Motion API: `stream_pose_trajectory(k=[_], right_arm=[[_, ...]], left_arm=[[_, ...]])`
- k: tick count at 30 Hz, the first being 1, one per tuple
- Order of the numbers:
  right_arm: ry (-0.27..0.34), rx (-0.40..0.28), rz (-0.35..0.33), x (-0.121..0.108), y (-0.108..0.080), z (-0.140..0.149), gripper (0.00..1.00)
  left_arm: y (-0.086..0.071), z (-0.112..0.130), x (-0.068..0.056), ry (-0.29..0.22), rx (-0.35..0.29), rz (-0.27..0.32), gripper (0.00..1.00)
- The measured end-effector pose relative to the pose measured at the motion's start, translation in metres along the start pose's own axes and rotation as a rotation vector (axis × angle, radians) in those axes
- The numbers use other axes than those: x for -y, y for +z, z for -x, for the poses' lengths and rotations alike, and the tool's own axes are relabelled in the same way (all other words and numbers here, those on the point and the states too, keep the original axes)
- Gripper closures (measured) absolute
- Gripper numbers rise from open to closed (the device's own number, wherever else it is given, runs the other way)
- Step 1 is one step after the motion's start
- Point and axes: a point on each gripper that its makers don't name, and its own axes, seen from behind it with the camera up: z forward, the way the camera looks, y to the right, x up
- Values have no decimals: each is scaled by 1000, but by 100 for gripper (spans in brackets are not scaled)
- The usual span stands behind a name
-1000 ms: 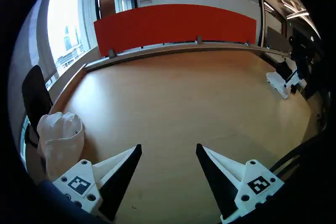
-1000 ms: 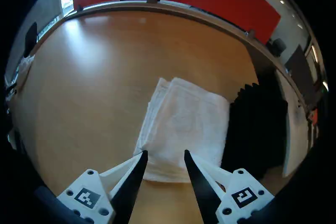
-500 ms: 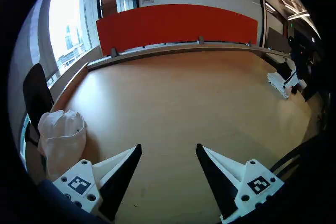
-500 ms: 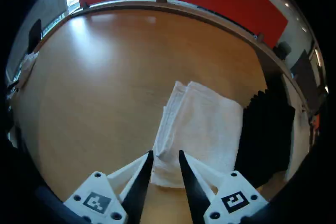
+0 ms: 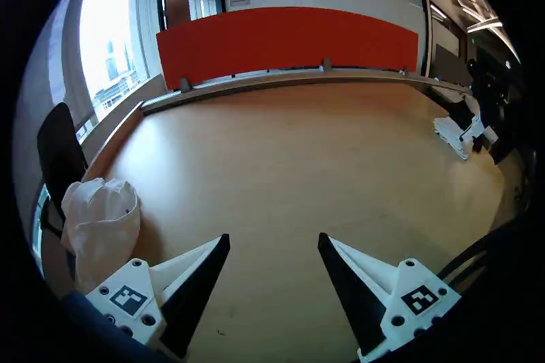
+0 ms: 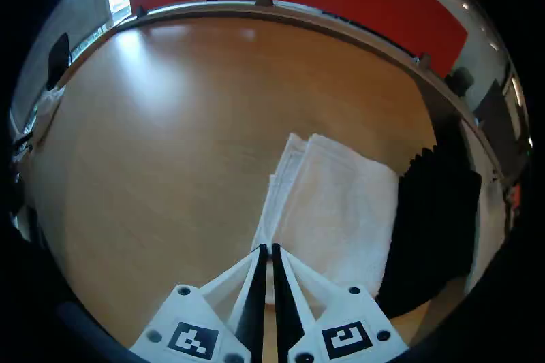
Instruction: Fold towel
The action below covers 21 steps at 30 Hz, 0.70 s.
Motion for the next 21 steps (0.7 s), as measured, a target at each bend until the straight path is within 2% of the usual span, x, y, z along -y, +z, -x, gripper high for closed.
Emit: stream_pose_trajectory(k=[21], right_arm=[[-7,-68,20,-8,-28,-23,94]], left_arm=[[1,-3,-2,-1,-9,5,4]])
